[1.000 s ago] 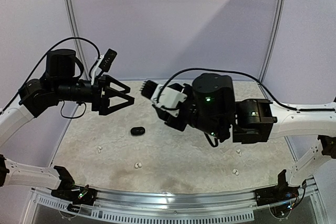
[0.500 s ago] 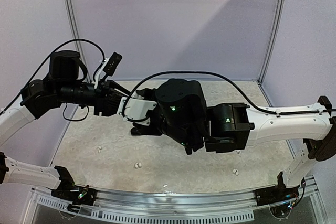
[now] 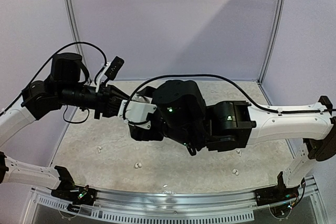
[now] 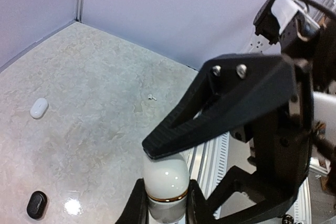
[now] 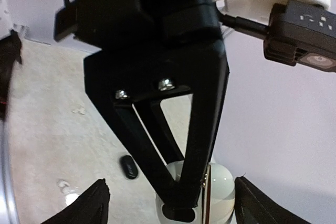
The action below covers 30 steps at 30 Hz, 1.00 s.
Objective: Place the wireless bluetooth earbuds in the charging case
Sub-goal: Pass from the right arm to the left, then pass from the left arm to the right
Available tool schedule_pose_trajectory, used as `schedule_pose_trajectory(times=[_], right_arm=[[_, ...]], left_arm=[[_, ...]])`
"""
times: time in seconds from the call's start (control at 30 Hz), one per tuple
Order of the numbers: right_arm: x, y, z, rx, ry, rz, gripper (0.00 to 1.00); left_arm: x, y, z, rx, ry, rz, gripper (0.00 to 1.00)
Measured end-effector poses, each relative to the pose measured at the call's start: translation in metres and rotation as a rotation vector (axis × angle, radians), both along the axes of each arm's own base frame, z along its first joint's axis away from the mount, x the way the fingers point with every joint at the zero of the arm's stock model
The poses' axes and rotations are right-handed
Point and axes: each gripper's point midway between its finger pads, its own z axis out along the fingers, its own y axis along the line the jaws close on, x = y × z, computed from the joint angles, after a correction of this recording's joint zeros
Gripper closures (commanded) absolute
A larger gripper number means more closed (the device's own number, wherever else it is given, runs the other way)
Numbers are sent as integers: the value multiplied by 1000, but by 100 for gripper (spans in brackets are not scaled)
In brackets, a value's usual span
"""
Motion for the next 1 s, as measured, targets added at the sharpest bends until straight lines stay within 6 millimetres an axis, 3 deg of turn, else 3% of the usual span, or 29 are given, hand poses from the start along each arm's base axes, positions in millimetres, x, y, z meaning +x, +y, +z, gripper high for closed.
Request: schedule_pose_trajectory(times=[0.1, 0.33, 0.43, 0.77, 1.0], right_arm=[[-9, -7, 1, 53, 156, 91, 15], [-8, -48, 39, 267, 464, 238, 27], [-19, -45, 38, 285, 546, 296, 36], [-36, -19, -3, 206, 714, 371, 62], [-36, -18, -2, 212, 737, 382, 78]], left_arm=[[-7, 3, -3, 5, -65, -43, 100], [-27, 6, 9, -50, -194, -155, 100], [-31, 5, 11, -62, -210, -184, 100], [-38, 4, 9, -75, -231, -233, 100], [-42, 4, 11, -86, -236, -256, 100]])
